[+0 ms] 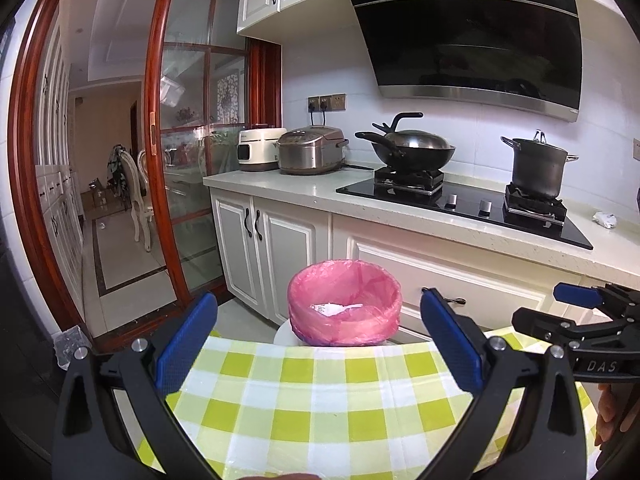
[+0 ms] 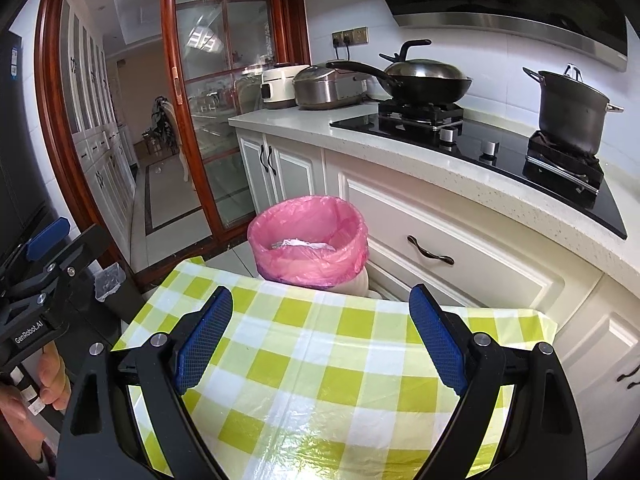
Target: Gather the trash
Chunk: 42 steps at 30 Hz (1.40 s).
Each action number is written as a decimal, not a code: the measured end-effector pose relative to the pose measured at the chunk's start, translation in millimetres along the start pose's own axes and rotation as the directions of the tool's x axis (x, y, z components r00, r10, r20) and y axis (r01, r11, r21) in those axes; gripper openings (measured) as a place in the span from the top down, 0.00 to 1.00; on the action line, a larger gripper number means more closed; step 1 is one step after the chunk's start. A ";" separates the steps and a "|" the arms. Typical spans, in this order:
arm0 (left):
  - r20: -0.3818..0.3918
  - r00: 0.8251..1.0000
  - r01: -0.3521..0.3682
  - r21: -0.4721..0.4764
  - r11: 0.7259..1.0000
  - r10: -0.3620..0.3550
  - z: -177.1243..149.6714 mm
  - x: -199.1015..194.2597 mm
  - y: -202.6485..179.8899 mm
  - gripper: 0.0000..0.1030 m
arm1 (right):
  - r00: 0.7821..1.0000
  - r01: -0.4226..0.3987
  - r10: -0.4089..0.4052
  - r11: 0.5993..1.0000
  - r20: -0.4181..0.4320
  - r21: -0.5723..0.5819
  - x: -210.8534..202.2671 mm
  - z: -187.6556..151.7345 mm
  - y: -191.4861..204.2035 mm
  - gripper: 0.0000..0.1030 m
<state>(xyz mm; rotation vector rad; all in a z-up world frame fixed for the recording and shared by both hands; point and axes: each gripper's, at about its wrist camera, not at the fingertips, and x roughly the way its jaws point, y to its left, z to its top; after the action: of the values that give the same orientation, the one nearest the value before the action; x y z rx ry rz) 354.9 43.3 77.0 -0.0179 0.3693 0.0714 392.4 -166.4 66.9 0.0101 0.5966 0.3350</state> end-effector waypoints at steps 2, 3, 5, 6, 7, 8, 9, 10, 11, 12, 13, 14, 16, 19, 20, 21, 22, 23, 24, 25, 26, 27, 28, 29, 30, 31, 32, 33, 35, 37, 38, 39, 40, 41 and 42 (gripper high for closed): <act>-0.004 1.000 0.000 -0.003 1.000 0.000 -1.3 -1.7 -1.5 0.04 | 1.000 -0.002 0.002 1.000 0.003 -0.005 -3.4 -2.2 0.7 0.18; -0.004 1.000 -0.001 -0.003 1.000 0.001 -2.6 -3.9 -2.4 0.04 | 1.000 -0.001 0.001 1.000 0.008 -0.010 -5.5 -2.7 1.6 0.18; -0.004 1.000 -0.003 0.000 1.000 0.003 -4.0 -6.8 -3.8 0.04 | 1.000 0.006 -0.005 1.000 0.017 -0.022 -10.4 -6.9 3.1 0.18; -0.005 1.000 -0.002 0.003 1.000 0.002 -5.8 -8.9 -4.8 0.04 | 1.000 0.006 -0.005 1.000 0.019 -0.023 -11.9 -8.7 3.1 0.18; -0.008 1.000 -0.003 0.004 1.000 0.003 -6.3 -9.6 -5.5 0.04 | 1.000 0.008 -0.007 1.000 0.019 -0.026 -13.2 -10.6 2.8 0.18; -0.011 1.000 -0.004 0.004 1.000 0.004 -7.9 -10.6 -6.3 0.04 | 1.000 0.015 -0.014 0.999 0.016 -0.030 -14.1 -13.2 2.8 0.18; -0.019 1.000 -0.005 0.004 1.000 0.005 -9.5 -10.7 -7.3 0.04 | 1.000 0.019 -0.018 0.999 0.012 -0.031 -14.1 -14.5 2.0 0.18; -0.026 1.000 -0.005 0.004 1.000 0.005 -10.4 -10.3 -8.3 0.04 | 1.000 0.021 -0.021 0.999 0.006 -0.031 -14.4 -16.2 1.1 0.18; -0.032 0.999 0.000 0.005 1.000 0.001 -11.2 -9.9 -8.4 0.04 | 1.000 0.020 -0.020 0.999 0.004 -0.028 -14.5 -16.8 0.4 0.18; -0.036 0.999 0.002 0.007 1.000 -0.002 -11.9 -9.7 -9.3 0.04 | 1.000 0.018 -0.018 1.000 0.002 -0.024 -14.9 -17.5 -0.4 0.18; -0.041 0.999 0.000 0.010 1.000 0.001 -12.3 -9.1 -10.4 0.04 | 1.000 0.017 -0.017 1.000 0.001 -0.021 -15.0 -17.4 -1.3 0.18; -0.045 0.999 -0.005 0.014 1.000 0.005 -12.4 -8.2 -11.7 0.04 | 1.000 0.019 -0.019 1.000 -0.001 -0.021 -15.0 -17.2 -2.0 0.18; -0.047 0.999 -0.007 0.019 1.000 0.008 -12.0 -7.1 -13.5 0.04 | 1.000 0.024 -0.024 1.000 -0.002 -0.021 -15.8 -15.8 -2.7 0.18; -0.046 0.999 -0.004 0.022 1.000 0.005 -11.4 -7.8 -15.4 0.04 | 1.000 0.024 -0.024 1.000 -0.003 -0.020 -16.5 -15.1 -3.5 0.18; -0.046 0.999 -0.003 0.023 1.000 0.004 -11.6 -8.7 -16.1 0.04 | 1.000 0.024 -0.024 0.999 -0.003 -0.021 -16.9 -15.2 -3.5 0.18; -0.046 0.999 -0.001 0.024 1.000 0.002 -11.5 -8.9 -16.5 0.04 | 1.000 0.022 -0.022 1.000 -0.003 -0.022 -17.0 -15.1 -3.6 0.18; -0.046 0.999 0.001 0.023 1.000 0.000 -11.2 -9.0 -16.8 0.04 | 1.000 0.022 -0.022 1.000 -0.003 -0.022 -17.7 -15.1 -3.5 0.18; -0.046 0.999 0.003 0.021 1.000 -0.002 -11.1 -9.2 -16.7 0.04 | 1.000 0.024 -0.024 0.999 -0.003 -0.022 -17.7 -15.1 -3.4 0.18; -0.047 0.999 0.005 0.019 1.000 -0.004 -11.1 -9.7 -16.3 0.04 | 1.000 0.026 -0.027 0.999 -0.003 -0.023 -18.5 -15.0 -3.3 0.18; -0.047 0.999 0.006 0.017 1.000 -0.005 -11.1 -10.9 -15.3 0.04 | 1.000 0.026 -0.026 0.999 -0.002 -0.023 -19.6 -15.0 -3.5 0.18; -0.048 0.999 0.007 0.015 1.000 -0.006 -11.2 -10.9 -15.0 0.04 | 1.000 0.025 -0.025 0.999 -0.003 -0.023 -19.3 -15.0 -3.4 0.18; -0.049 0.999 0.007 0.011 1.000 -0.006 -11.4 -11.0 -14.7 0.04 | 1.000 0.027 -0.027 0.999 -0.002 -0.024 -19.5 -15.0 -3.3 0.18; -0.050 0.999 0.008 0.009 1.000 -0.007 -11.5 -11.9 -14.5 0.04 | 1.000 0.028 -0.028 0.999 -0.002 -0.025 -19.4 -15.0 -3.3 0.18; -0.053 0.999 0.009 0.007 1.000 -0.009 -11.6 -11.7 -14.3 0.04 | 1.000 0.028 -0.028 0.999 -0.002 -0.025 -19.3 -15.1 -3.4 0.18; -0.054 0.998 0.010 0.007 1.000 -0.010 -11.1 -11.4 -14.6 0.04 | 1.000 0.029 -0.029 0.999 -0.001 -0.025 -20.1 -15.0 -3.5 0.18; -0.055 0.998 0.010 0.006 1.000 -0.010 -11.3 -11.3 -14.6 0.04 | 1.000 0.028 -0.028 0.999 -0.002 -0.024 -20.8 -14.9 -3.7 0.18; -0.055 0.998 0.011 0.006 1.000 -0.010 -10.9 -11.4 -14.4 0.04 | 1.000 0.027 -0.028 0.999 -0.002 -0.023 -21.1 -15.0 -3.5 0.18; -0.055 0.998 0.012 0.004 1.000 -0.012 -10.4 -11.6 -14.2 0.04 | 1.000 0.028 -0.028 0.999 -0.002 -0.023 -21.4 -14.9 -3.4 0.18; -0.054 0.998 0.013 0.003 1.000 -0.013 -9.0 -11.8 -14.0 0.04 | 1.000 0.030 -0.029 0.999 0.002 -0.025 -22.1 -14.9 -3.2 0.18; -0.052 0.999 0.014 0.002 1.000 -0.014 -7.3 -11.7 -14.0 0.04 | 1.000 0.027 -0.027 0.999 0.005 -0.024 -24.0 -14.4 -2.9 0.18; -0.050 0.999 0.013 0.003 1.000 -0.013 -6.4 -11.4 -14.1 0.04 | 1.000 0.026 -0.026 0.999 0.007 -0.024 -24.9 -14.2 -2.7 0.18; -0.050 0.999 0.012 0.002 1.000 -0.012 -5.5 -10.9 -13.8 0.04 | 1.000 0.025 -0.025 0.999 0.007 -0.024 -25.1 -14.0 -3.0 0.18; -0.050 0.999 0.012 0.002 1.000 -0.012 -5.2 -11.5 -13.6 0.04 | 1.000 0.025 -0.025 0.999 0.008 -0.023 -25.7 -13.8 -3.0 0.18; -0.049 0.999 0.013 0.001 1.000 -0.013 -5.1 -11.5 -13.4 0.04 | 1.000 0.026 -0.025 0.999 0.008 -0.023 -25.3 -14.0 -2.7 0.18; -0.050 0.999 0.013 0.002 1.000 -0.013 -5.1 -11.5 -13.6 0.04 | 1.000 0.026 -0.025 0.999 0.008 -0.023 -25.6 -13.9 -2.6 0.18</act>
<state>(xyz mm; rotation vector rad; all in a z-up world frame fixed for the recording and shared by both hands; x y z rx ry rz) 343.4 28.8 76.4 -0.0198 0.4187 0.0576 365.7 -178.1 69.1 -0.0185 0.5848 0.3170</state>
